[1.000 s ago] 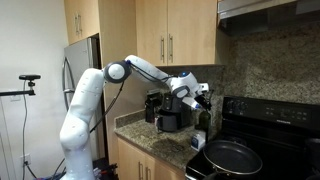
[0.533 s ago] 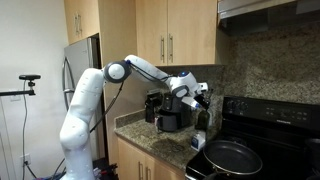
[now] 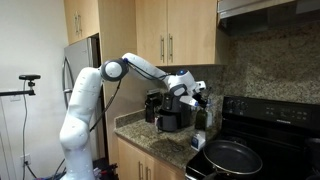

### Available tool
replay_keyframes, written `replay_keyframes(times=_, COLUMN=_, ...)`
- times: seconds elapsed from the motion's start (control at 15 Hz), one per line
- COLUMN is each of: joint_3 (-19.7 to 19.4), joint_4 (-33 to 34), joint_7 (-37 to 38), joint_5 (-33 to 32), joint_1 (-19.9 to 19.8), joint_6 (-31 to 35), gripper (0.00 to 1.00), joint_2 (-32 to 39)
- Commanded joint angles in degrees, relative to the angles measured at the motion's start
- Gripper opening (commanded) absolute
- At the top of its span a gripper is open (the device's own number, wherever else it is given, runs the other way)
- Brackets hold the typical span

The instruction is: Move the bottle of oil to the left edge of the counter

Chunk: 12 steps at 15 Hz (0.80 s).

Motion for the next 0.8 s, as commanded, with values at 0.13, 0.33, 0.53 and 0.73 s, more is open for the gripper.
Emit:
replay_keyframes(times=0.13, joint_3=3.9, joint_4=-9.5, joint_7=-14.2, joint_5=9.0, joint_1=-2.7, joint_6=-13.1, gripper=0.06, joint_2=-14.6)
replay_keyframes(times=0.33, joint_3=2.3, joint_4=-12.2, joint_7=-17.6, joint_5=11.0, joint_1=-1.9, joint_6=-15.1, gripper=0.06, joint_2=-17.0)
replay_keyframes(times=0.53, joint_3=1.7, joint_4=-15.3, joint_7=-22.9, joint_5=15.5, joint_1=-0.9, joint_6=-17.2, gripper=0.06, joint_2=-17.1)
replay_keyframes(times=0.73, joint_3=2.1, joint_4=-18.2, joint_7=-27.8, joint_5=17.4, joint_1=-0.1, joint_6=-22.3, gripper=0.06, joint_2=-16.4)
